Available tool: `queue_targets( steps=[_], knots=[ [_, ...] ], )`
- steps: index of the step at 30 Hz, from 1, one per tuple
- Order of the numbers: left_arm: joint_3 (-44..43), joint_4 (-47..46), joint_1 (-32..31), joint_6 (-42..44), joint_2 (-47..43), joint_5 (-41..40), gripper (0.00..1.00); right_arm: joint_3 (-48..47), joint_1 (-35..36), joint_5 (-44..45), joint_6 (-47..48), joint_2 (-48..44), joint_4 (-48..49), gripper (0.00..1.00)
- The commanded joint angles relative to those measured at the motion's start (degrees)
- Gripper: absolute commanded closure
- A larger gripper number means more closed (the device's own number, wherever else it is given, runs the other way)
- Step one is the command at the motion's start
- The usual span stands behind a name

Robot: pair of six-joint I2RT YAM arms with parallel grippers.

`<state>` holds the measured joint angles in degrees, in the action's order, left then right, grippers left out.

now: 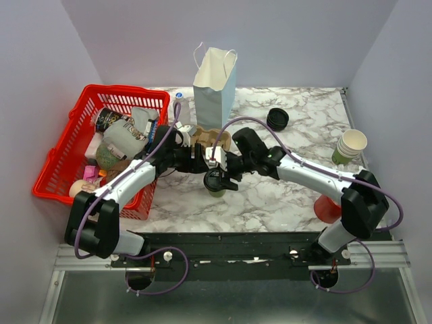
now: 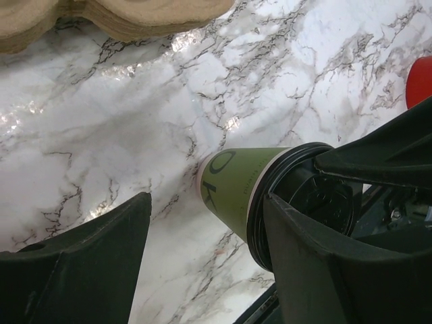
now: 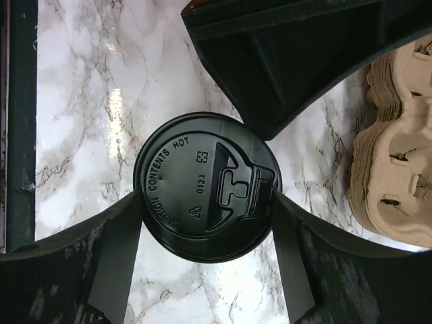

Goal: Pack the takeout coffee

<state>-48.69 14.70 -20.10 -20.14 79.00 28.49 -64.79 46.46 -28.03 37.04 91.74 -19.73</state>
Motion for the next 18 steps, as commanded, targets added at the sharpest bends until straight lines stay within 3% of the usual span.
queue_targets(
  steps=[1,5,11,18],
  knots=[
    [3.15,-2.11,0.67,0.99,-4.0,1.91,0.21,4.86,2.06,10.81,5.95,7.13,-4.18,0.32],
    [4.65,-6.09,1.03,1.24,-10.35,8.06,0.12,3.36,2.06,10.72,5.33,8.1,-5.23,0.32],
    [5.71,0.15,1.29,6.77,-13.52,11.85,0.11,2.57,1.97,10.89,4.45,8.8,-6.29,0.32],
    [2.99,4.71,1.38,10.72,-14.05,10.19,0.1,0.11,0.83,9.14,1.64,10.12,-8.57,0.32]
  ],
)
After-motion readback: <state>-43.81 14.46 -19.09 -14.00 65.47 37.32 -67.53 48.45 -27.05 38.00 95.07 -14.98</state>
